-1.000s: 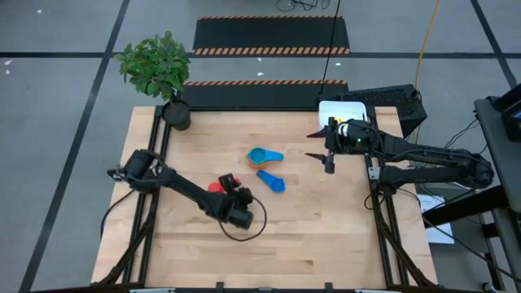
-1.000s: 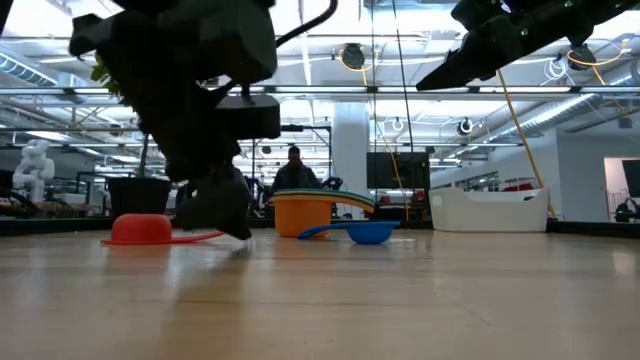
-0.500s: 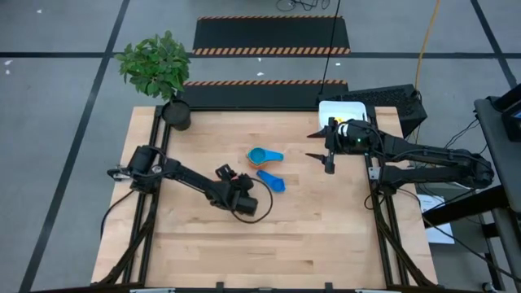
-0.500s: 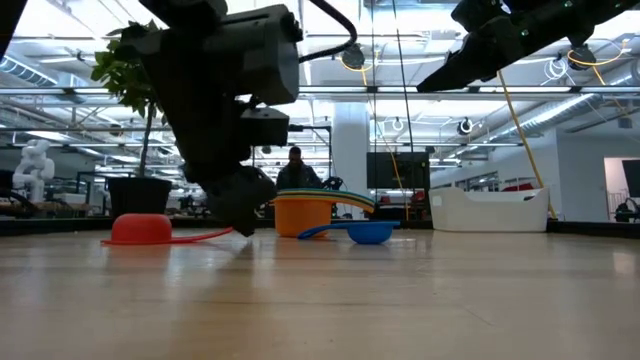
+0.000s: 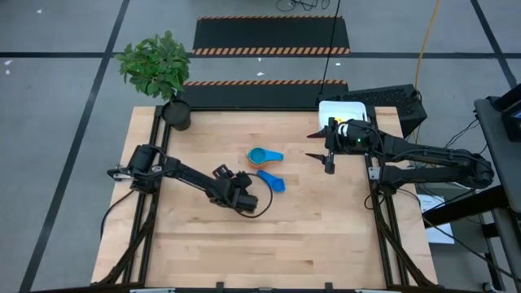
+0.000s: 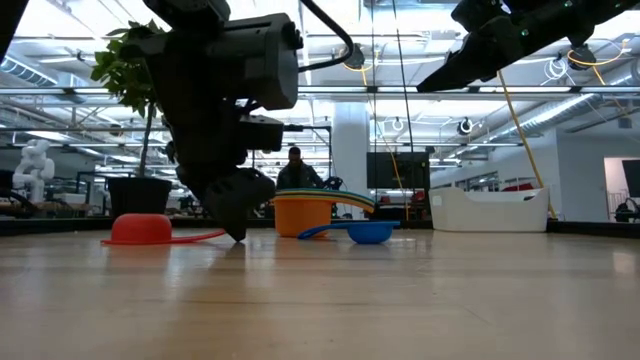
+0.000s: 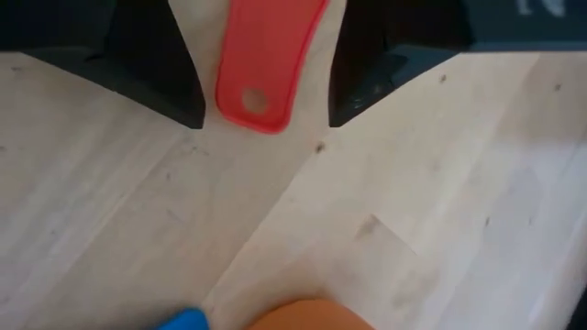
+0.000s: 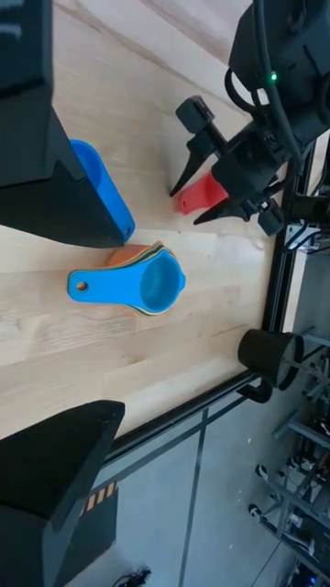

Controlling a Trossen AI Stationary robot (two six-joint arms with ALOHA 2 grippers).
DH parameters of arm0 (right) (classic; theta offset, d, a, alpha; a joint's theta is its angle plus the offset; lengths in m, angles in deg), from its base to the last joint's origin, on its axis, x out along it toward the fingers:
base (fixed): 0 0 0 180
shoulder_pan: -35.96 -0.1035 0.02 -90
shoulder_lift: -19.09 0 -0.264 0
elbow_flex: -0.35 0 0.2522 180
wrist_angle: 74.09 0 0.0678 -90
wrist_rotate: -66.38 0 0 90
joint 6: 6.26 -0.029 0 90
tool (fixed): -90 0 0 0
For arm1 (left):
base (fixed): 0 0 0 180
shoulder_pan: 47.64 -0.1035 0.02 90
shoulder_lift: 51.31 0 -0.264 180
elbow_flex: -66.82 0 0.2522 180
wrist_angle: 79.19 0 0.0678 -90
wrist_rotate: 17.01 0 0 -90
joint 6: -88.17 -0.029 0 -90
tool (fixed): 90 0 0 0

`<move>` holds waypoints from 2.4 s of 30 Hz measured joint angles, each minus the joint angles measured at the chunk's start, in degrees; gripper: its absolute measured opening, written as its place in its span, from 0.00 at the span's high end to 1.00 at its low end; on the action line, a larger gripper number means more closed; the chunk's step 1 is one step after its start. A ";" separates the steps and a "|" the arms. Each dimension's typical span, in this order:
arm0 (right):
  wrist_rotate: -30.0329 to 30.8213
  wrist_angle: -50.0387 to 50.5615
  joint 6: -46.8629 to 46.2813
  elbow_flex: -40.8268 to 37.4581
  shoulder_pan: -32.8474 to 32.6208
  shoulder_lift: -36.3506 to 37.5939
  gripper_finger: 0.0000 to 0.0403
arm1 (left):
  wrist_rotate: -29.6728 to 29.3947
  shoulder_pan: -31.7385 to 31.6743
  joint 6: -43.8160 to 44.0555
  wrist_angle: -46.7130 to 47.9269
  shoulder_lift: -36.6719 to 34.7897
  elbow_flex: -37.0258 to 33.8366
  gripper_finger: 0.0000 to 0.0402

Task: Nest measuring cups in basket
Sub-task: Stack the red measuring cup into the light blue measuring cup

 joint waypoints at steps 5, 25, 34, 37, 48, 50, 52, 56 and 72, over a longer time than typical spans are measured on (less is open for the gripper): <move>0.00 0.00 0.00 0.00 0.00 0.00 0.30 | 1.39 0.07 -0.06 0.78 0.00 0.00 0.59; 0.00 0.00 0.02 0.00 0.00 0.00 0.30 | 1.99 0.18 -1.48 1.54 -0.15 0.04 0.98; 0.00 -0.09 0.15 0.00 0.00 -0.02 0.30 | 4.71 1.89 -4.02 6.36 -2.07 3.00 0.99; 0.00 -0.15 0.13 0.00 0.00 0.00 0.30 | 4.57 2.23 -6.92 6.78 -3.38 4.39 0.99; -2.20 -0.25 -1.19 0.00 -1.52 -0.47 0.30 | 1.84 2.16 -15.09 0.97 -13.96 9.27 0.99; -3.95 -0.98 -1.52 0.00 -2.54 -0.69 0.30 | 1.69 2.16 -17.67 -2.84 -16.52 9.29 0.99; -4.69 -2.60 -2.03 -0.02 -3.93 -0.99 0.30 | 1.74 2.32 -20.36 -5.55 -18.79 9.31 0.99; -4.57 -7.45 -3.02 -0.02 -7.49 -1.73 0.30 | 2.92 2.34 -26.28 -11.03 -21.30 9.31 0.99; 0.65 -14.81 -1.48 7.23 -20.06 -17.89 0.30 | 8.03 1.88 -33.55 -18.45 -21.07 9.29 0.99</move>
